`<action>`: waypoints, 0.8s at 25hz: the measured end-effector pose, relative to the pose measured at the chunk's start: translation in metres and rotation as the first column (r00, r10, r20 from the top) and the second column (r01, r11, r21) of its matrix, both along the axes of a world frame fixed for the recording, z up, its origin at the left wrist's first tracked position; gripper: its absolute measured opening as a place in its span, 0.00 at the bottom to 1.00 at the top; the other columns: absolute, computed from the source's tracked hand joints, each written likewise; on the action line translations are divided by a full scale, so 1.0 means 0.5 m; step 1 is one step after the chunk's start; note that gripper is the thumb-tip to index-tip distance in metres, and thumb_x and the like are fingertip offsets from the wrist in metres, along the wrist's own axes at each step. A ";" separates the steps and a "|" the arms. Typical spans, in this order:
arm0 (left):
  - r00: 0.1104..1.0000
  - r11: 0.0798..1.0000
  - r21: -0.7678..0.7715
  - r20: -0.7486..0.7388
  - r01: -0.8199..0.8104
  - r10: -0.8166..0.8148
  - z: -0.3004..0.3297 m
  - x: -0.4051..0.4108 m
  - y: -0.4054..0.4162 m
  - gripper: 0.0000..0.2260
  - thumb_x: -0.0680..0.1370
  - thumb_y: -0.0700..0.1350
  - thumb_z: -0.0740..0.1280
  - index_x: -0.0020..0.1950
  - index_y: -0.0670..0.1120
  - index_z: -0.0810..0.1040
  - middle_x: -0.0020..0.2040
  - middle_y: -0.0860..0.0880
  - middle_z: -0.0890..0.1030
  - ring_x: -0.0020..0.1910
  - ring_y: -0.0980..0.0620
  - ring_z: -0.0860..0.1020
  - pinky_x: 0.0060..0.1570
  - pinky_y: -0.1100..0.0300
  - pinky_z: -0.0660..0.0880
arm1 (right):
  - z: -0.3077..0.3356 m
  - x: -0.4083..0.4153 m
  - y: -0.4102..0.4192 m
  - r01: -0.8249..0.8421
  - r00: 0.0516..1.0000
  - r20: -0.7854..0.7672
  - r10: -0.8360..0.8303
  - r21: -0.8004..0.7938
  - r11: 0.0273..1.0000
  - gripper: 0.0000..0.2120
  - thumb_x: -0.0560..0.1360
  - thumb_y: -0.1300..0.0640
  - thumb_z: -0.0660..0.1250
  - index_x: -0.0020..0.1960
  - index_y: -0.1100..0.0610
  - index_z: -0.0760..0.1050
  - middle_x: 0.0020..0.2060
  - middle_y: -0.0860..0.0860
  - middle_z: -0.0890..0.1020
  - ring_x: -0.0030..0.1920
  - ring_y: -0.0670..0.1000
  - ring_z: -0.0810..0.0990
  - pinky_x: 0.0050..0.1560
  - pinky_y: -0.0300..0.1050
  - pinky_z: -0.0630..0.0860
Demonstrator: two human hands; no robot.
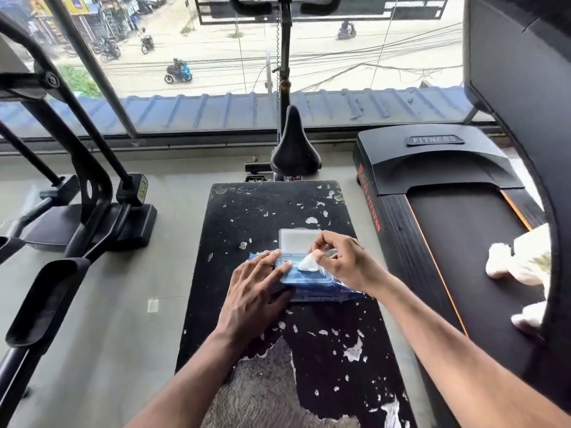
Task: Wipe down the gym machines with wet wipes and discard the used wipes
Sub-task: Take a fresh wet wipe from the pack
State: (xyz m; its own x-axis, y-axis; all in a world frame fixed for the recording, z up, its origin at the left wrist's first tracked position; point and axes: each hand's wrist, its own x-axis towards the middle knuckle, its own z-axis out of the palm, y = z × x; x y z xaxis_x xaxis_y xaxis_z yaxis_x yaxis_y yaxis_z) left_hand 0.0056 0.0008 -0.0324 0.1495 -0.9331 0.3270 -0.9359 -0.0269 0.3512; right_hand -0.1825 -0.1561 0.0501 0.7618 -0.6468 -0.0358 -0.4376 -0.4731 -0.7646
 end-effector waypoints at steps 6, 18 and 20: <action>1.000 1.000 0.014 0.031 0.003 -0.003 0.001 0.000 0.001 0.24 0.79 0.63 0.65 0.72 0.56 0.76 0.76 0.50 0.73 0.74 0.46 0.71 0.71 0.48 0.68 | 0.017 -0.005 0.013 0.098 0.976 0.190 -0.104 0.045 0.994 0.03 0.80 0.58 0.69 0.50 0.52 0.77 0.39 0.42 0.83 0.43 0.43 0.82 0.49 0.39 0.78; 0.999 1.000 -0.004 0.037 0.000 0.000 -0.001 0.000 0.000 0.24 0.78 0.62 0.66 0.72 0.56 0.77 0.75 0.50 0.74 0.74 0.47 0.71 0.71 0.49 0.68 | 0.060 0.010 0.024 0.079 0.965 0.255 -0.059 -0.067 0.995 0.14 0.73 0.62 0.77 0.58 0.54 0.83 0.48 0.45 0.81 0.46 0.44 0.82 0.50 0.35 0.79; 0.999 1.000 -0.013 0.040 0.000 0.000 0.001 -0.002 0.000 0.23 0.78 0.62 0.66 0.71 0.55 0.77 0.75 0.49 0.74 0.73 0.47 0.71 0.70 0.49 0.67 | 0.052 0.008 0.015 -0.080 0.996 -0.071 0.062 -0.283 0.956 0.21 0.74 0.59 0.76 0.66 0.53 0.77 0.50 0.44 0.77 0.46 0.43 0.77 0.49 0.34 0.73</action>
State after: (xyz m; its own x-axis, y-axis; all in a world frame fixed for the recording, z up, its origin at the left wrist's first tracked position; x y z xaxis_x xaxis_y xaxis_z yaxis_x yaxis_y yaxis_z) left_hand 0.0048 0.0008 -0.0321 0.1360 -0.9289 0.3446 -0.9492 -0.0226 0.3137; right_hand -0.1782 -0.1485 0.0759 0.8082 -0.5813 0.0948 -0.4363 -0.6990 -0.5667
